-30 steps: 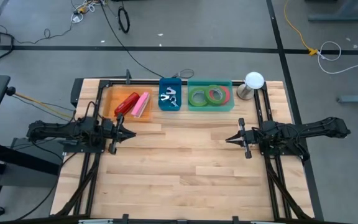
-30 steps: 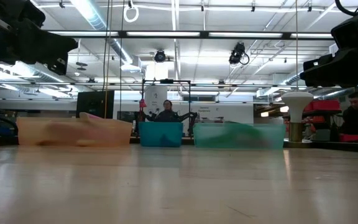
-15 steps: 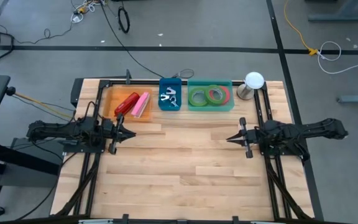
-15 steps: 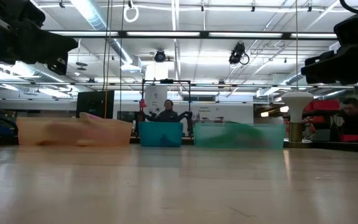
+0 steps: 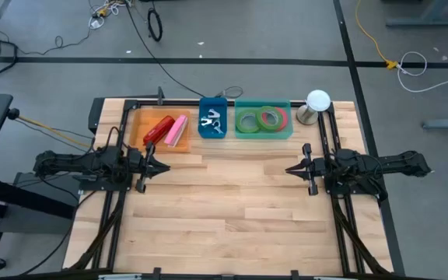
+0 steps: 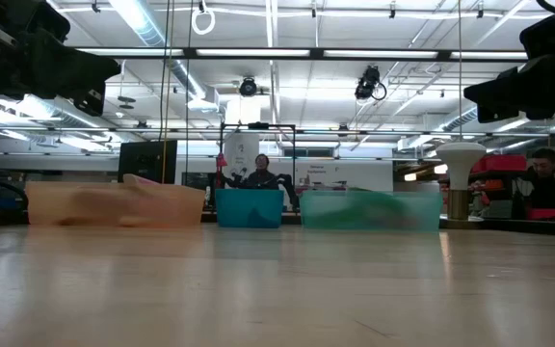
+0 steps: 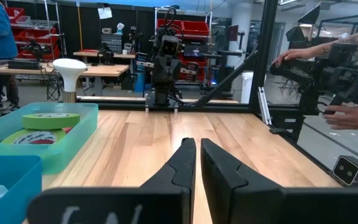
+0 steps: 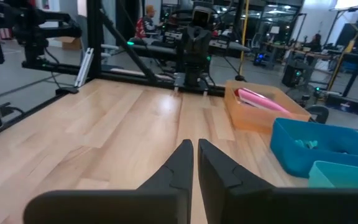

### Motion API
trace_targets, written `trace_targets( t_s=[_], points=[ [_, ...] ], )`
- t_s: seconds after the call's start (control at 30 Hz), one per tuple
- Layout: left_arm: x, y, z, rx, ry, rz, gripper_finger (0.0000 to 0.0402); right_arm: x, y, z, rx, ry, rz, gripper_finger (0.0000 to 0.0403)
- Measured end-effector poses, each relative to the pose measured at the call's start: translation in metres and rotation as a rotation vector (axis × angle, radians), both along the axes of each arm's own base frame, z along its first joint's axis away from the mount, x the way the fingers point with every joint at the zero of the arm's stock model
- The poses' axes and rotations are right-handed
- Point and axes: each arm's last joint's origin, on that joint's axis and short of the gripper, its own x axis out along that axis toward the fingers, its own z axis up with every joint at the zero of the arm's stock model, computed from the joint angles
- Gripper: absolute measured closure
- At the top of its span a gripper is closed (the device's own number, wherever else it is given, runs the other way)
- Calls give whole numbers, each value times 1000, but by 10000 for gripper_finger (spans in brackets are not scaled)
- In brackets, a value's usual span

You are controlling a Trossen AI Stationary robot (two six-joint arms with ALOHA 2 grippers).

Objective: Pick and place Stapler, Stapler remover, tape
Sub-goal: Return to Home Position

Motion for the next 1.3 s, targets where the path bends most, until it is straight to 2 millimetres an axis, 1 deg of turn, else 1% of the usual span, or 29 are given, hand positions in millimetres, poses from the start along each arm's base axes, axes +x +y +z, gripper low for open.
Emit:
trace_targets(
  t_s=[0.17,0.4,1.3],
  points=[
    [0,0,0,0,0,0,372,-2,-3,3,51,-31,-31,378],
    [0,0,0,1,0,0,372,-5,-6,7,56,-80,-61,378],
    [0,0,0,0,0,0,372,-5,-6,6,49,-80,-63,378]
  ],
)
